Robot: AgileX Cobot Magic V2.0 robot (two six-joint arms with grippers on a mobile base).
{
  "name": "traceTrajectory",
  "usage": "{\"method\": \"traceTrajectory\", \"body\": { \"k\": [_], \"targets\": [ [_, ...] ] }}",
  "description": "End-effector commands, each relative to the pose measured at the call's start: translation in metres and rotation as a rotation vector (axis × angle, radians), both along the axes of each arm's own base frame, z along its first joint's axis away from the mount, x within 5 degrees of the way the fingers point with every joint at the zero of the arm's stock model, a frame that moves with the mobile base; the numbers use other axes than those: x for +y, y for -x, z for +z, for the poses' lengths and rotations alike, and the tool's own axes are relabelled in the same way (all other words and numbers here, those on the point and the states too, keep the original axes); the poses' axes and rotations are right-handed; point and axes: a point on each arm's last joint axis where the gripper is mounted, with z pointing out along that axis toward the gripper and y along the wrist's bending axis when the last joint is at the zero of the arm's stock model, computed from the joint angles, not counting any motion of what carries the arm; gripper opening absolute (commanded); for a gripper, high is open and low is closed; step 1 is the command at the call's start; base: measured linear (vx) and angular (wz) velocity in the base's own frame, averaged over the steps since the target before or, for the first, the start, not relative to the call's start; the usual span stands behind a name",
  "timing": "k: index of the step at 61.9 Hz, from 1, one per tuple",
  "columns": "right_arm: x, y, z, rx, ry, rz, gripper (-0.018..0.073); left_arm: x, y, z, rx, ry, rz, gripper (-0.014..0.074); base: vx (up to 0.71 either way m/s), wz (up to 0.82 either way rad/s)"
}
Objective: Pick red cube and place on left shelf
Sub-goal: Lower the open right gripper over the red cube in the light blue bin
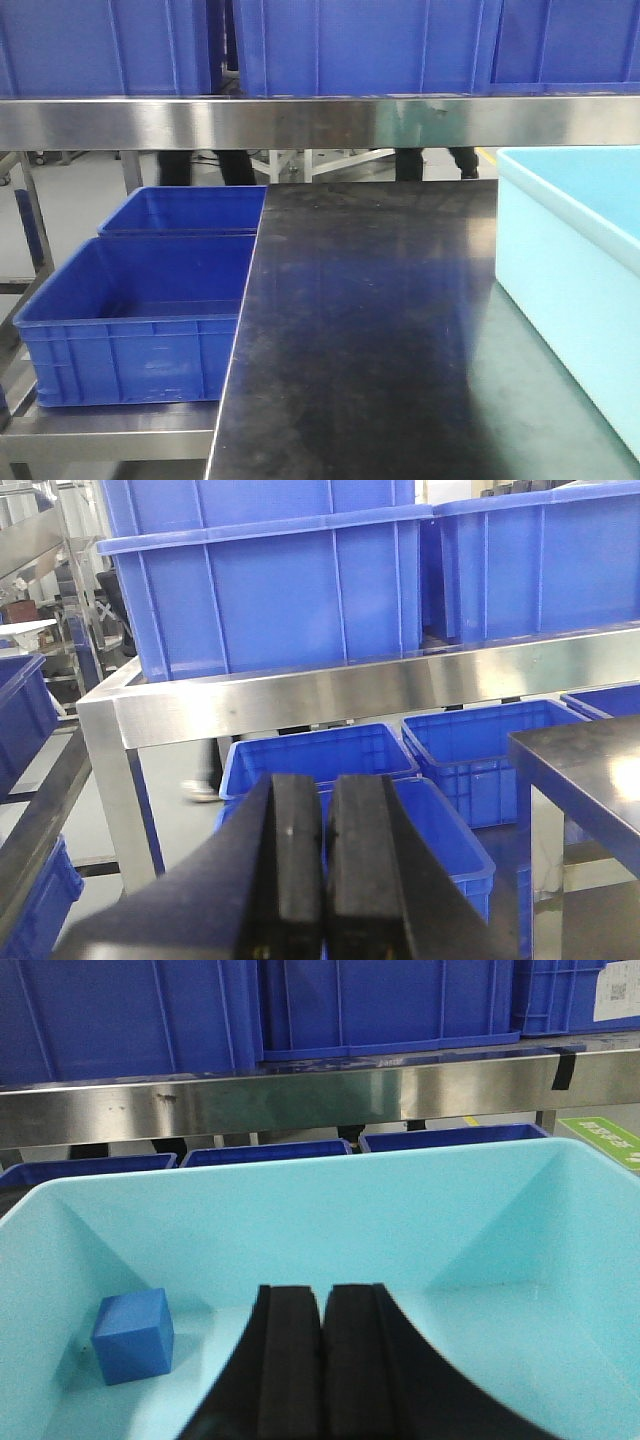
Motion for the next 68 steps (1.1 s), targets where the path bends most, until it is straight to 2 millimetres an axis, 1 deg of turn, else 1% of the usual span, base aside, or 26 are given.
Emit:
{"method": "traceTrajectory", "body": {
  "k": [1,53,68],
  "targets": [
    [0.0002,0.0030,0.0171,-0.127,0.013,-0.001,0.0051,0.0001,-0.0010,-0.0003,-0.053,0.013,-0.001,0.0106,0.00,0.00],
    [0.0002,0.0030,0.0171,-0.127,0.013,-0.001,0.0051,0.0001,-0.0010,-0.0003,-0.053,0.013,-0.001,0.0106,0.00,0.00],
    [0.0003,0.0033,0.0195,-0.153,0.014,-0.001,0.0051,0.0001,-0.0010,-0.0003,-0.053,0.013,-0.001,0.0106,0.00,0.00]
  ]
}}
